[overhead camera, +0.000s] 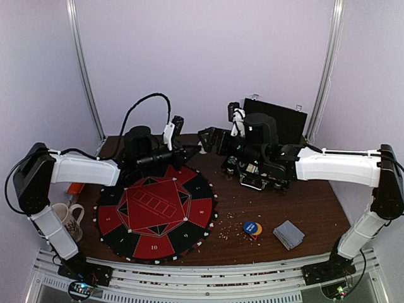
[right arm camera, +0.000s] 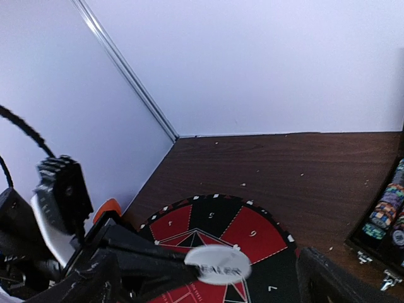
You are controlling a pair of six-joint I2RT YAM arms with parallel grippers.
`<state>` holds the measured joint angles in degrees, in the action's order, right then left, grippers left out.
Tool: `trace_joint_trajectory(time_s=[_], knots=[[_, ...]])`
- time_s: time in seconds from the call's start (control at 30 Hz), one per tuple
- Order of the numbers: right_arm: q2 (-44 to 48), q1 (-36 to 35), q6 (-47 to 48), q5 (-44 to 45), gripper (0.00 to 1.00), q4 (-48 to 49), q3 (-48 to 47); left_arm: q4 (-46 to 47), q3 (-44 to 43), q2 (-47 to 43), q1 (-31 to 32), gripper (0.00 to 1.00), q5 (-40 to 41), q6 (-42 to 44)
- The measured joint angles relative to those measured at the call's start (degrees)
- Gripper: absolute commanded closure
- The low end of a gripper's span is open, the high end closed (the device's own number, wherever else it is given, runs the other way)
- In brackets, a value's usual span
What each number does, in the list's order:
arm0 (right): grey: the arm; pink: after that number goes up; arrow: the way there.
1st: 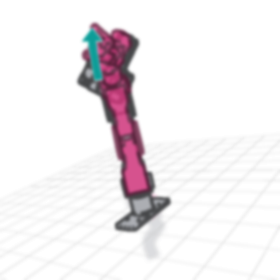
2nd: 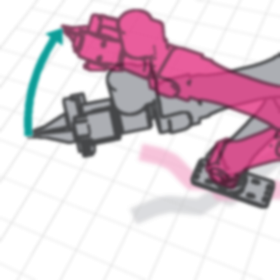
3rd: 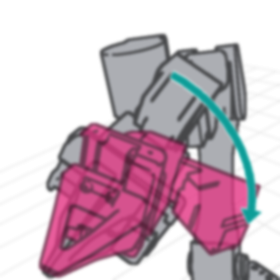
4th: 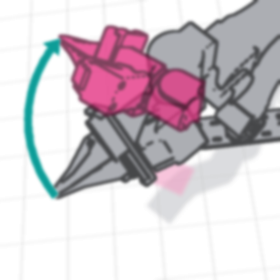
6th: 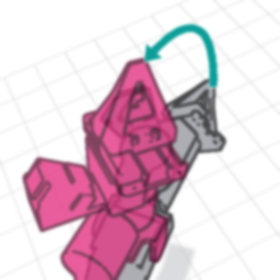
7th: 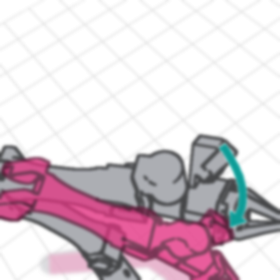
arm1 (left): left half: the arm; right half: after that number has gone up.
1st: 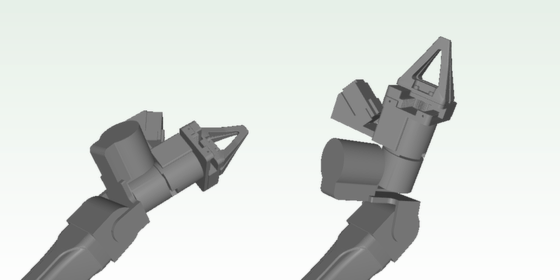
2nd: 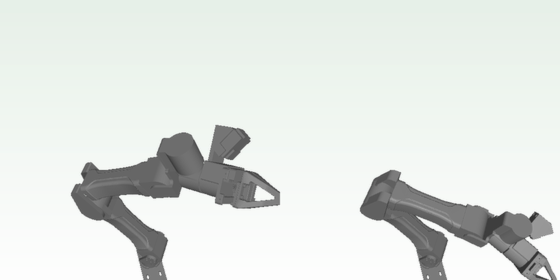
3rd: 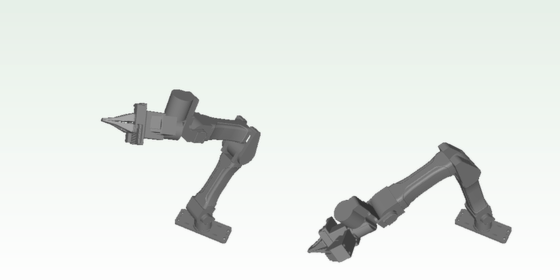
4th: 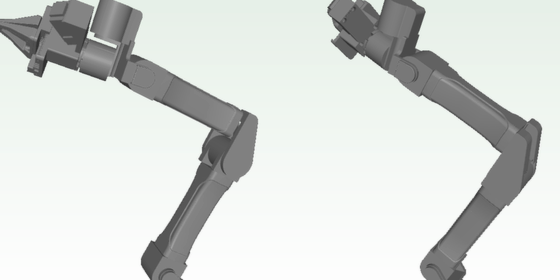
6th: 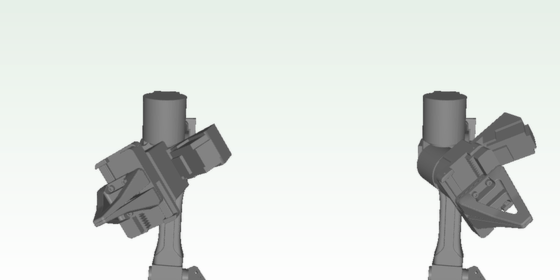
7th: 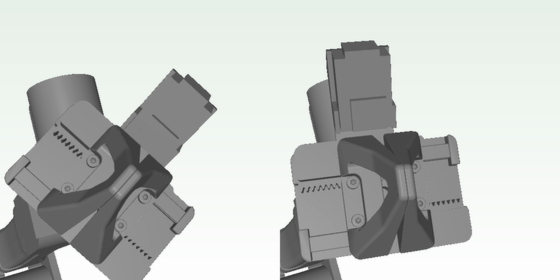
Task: Distribute texas hold em gaming equipment
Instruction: Pass from the right arm to the left, then place the dealer button in position 6.
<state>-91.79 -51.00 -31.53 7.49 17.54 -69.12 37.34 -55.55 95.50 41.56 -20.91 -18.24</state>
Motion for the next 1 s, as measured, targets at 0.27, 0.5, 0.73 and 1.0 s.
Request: trace_joint_trajectory(time_s=[0.27, 0.5, 0.73, 1.0], knots=[[8.3, 5.6, 6.9, 4.5, 0.00, -3.5, 2.5, -18.9, -13.0, 12.9, -17.0, 1.00, -5.2, -7.1], [9.4, 5.5, 12.2, 7.4, 0.00, -7.6, 3.8, -27.2, -18.8, 26.2, -22.4, 1.00, -9.6, -11.4], [9.4, 5.5, 14.1, 7.1, 0.00, -8.9, 4.5, -28.5, -22.8, 30.9, -22.2, 1.00, -12.6, -14.2], [9.4, 5.5, 15.1, 6.8, 0.00, -8.9, 4.6, -30.8, -21.9, 30.8, -22.1, 0.62, -10.0, -15.0]])
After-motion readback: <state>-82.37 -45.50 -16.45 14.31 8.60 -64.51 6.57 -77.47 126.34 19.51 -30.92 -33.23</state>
